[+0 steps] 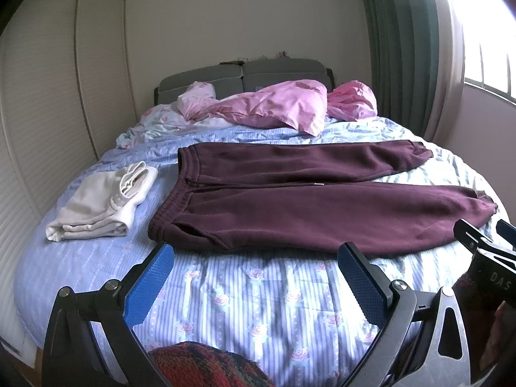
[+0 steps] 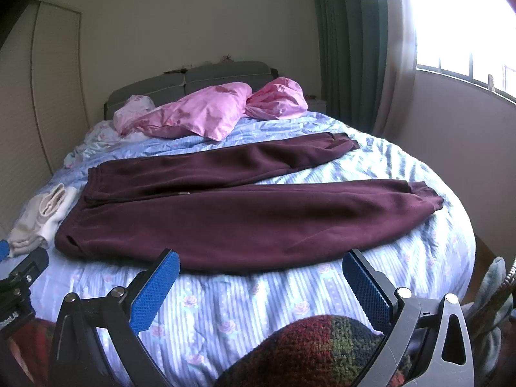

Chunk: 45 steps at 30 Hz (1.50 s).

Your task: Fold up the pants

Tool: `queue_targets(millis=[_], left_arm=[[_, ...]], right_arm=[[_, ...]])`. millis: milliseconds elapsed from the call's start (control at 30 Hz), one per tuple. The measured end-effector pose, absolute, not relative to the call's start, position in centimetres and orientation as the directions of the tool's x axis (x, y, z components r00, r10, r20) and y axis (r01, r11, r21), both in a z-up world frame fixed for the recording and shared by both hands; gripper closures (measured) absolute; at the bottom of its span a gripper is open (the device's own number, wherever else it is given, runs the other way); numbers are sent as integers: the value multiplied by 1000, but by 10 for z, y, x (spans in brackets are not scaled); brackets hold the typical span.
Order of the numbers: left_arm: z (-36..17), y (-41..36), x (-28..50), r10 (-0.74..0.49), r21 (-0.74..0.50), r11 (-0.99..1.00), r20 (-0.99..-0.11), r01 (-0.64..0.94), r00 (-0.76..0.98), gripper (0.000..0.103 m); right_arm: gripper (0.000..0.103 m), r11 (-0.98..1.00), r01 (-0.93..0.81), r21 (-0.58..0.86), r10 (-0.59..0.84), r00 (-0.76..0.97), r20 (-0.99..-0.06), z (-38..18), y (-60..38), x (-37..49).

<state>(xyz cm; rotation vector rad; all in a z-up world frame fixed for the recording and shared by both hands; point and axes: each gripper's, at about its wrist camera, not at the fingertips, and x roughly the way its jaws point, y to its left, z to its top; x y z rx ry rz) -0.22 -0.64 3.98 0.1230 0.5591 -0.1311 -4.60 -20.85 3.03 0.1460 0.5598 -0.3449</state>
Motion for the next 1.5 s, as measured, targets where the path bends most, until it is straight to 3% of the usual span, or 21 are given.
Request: queue_targets(millis=[1500], left_arm=[[38,-1,2,-92,75,985,-544,158,834,0]], right_arm=[[0,932,361,32,-289,795,-533,34,-208,-46]])
